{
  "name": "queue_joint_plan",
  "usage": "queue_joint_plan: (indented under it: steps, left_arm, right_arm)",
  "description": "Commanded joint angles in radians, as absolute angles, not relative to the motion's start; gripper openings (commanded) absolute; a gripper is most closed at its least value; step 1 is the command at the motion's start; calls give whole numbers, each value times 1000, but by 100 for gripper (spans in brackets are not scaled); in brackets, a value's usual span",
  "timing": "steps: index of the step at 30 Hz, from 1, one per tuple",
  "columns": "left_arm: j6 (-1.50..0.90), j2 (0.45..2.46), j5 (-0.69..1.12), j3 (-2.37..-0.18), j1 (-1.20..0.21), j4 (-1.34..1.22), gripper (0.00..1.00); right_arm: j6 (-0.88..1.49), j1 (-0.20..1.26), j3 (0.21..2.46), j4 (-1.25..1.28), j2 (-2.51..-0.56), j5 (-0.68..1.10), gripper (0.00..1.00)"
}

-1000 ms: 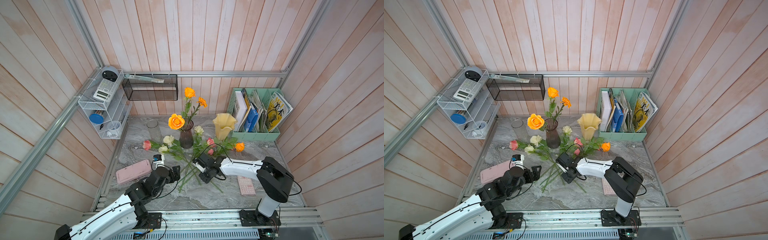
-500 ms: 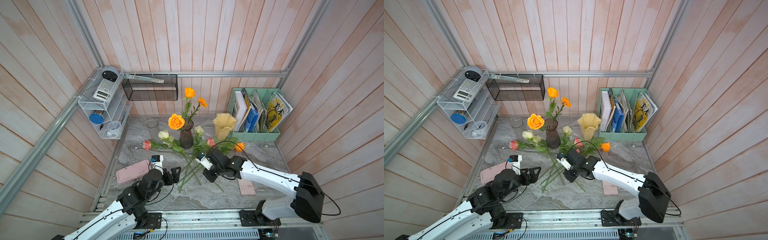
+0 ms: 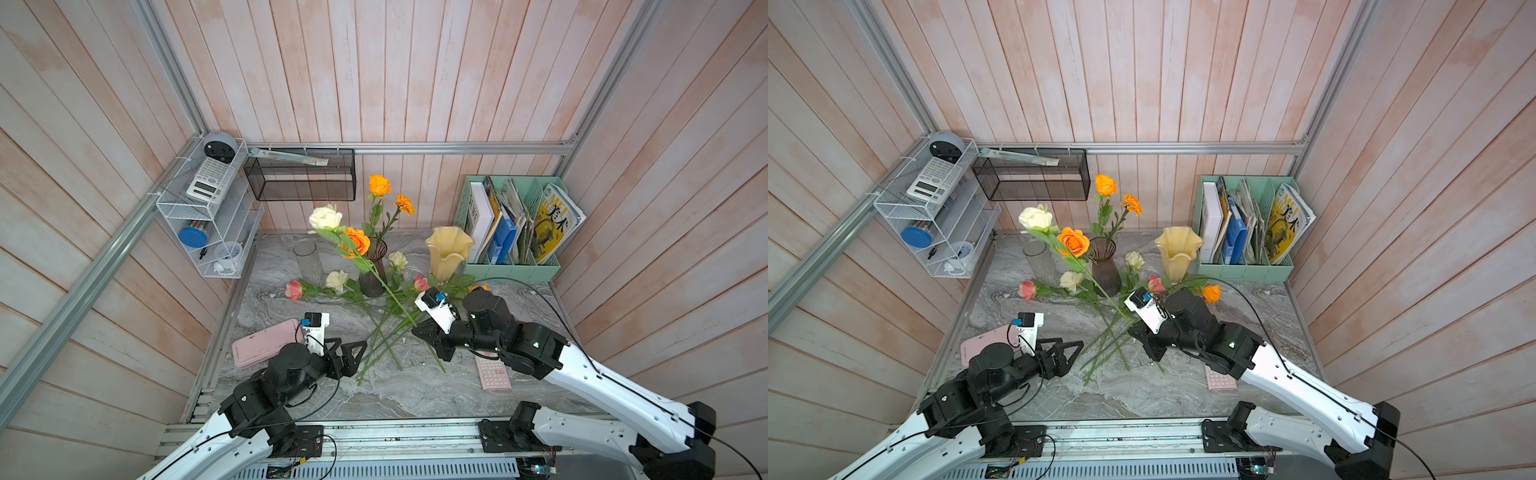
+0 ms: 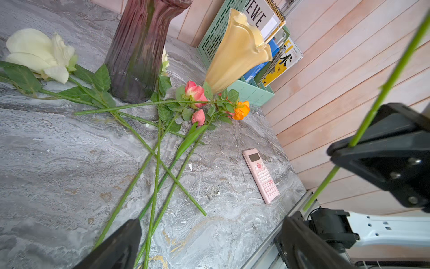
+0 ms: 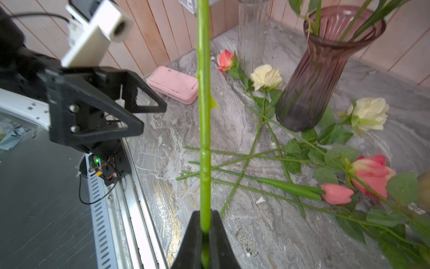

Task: Arrange the flowers in different vases according to their colors
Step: Pick up the flower at the center of the board, then insert the flower into the vase.

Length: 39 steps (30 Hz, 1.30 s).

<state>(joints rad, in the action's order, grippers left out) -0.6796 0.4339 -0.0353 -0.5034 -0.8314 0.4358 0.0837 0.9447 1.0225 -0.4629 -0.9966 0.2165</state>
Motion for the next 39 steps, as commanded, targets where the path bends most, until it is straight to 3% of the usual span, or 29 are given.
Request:
queue_joint_plan:
  steps: [1, 5, 9, 19, 27, 39]
  left_arm:
    - [-648, 420, 0, -529, -829, 431, 100]
    - [-641, 419, 4, -534, -829, 431, 100]
    - [-634, 425, 6, -535, -828, 418, 100]
    - [-624, 503, 12, -480, -830, 305, 100]
    - [-626, 522, -23, -427, -828, 209, 100]
    - [-634, 536, -45, -381, -826, 176, 100]
  right_arm:
    - [78, 946, 1103, -419, -993, 284, 0]
    - [52, 945, 1218, -369, -1001, 296, 0]
    - [11, 908, 1311, -317, -1003, 100, 0]
    - [138, 524, 1353, -67, -1096, -22, 0]
    - [85, 489, 1321, 156, -1212, -159, 0]
    - [-8, 411, 1303, 352, -1435, -231, 0]
